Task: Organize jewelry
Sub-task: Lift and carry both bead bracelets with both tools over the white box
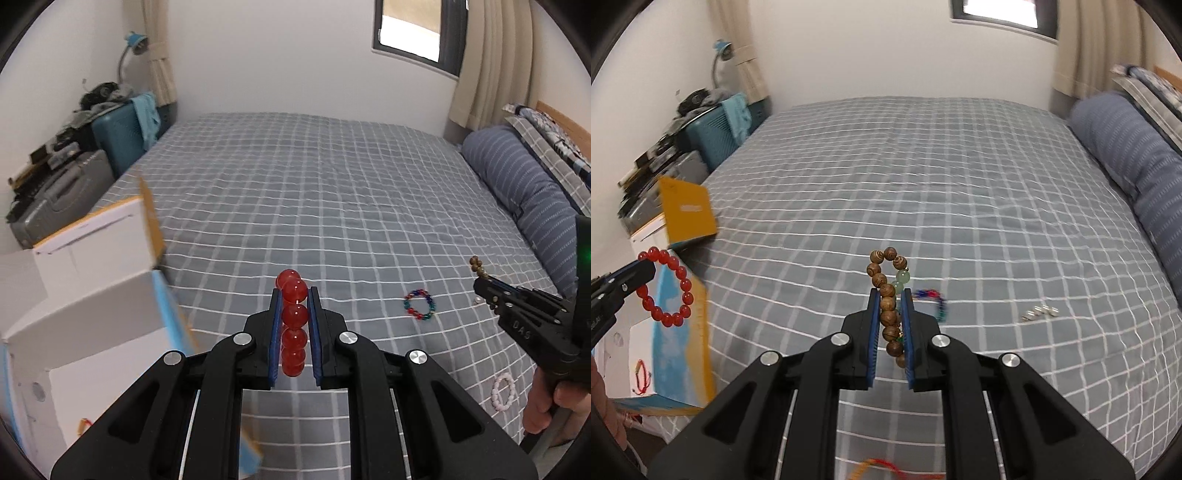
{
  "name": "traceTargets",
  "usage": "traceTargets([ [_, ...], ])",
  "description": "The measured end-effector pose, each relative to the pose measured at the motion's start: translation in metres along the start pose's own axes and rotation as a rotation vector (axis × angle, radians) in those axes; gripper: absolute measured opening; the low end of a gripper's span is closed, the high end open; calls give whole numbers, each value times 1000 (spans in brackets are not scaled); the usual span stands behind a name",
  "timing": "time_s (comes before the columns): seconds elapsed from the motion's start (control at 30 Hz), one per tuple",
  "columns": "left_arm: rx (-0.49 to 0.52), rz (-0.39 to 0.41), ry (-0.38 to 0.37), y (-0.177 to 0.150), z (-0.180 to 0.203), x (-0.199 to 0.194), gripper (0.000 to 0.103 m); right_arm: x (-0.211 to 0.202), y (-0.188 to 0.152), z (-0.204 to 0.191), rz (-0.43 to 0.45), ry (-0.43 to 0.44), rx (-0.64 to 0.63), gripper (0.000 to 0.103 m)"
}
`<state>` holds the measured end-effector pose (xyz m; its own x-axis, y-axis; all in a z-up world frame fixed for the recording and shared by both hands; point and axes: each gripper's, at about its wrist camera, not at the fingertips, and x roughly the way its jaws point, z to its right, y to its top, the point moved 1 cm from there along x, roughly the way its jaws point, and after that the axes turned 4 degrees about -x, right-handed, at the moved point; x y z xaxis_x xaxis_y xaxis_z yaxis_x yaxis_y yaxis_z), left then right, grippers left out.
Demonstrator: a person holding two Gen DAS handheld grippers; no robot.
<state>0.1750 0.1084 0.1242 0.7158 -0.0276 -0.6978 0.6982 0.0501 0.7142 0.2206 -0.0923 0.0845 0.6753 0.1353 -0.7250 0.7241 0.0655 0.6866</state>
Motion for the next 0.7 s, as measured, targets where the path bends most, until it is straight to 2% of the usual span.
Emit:
traceTargets([
  [0.43,-145,26,155,-18,-121,-40,13,2,17,-148,11,162,-169,11],
  [0.7,-230,12,264,-47,-190,-56,13,2,11,-233,-2,251,-270,11],
])
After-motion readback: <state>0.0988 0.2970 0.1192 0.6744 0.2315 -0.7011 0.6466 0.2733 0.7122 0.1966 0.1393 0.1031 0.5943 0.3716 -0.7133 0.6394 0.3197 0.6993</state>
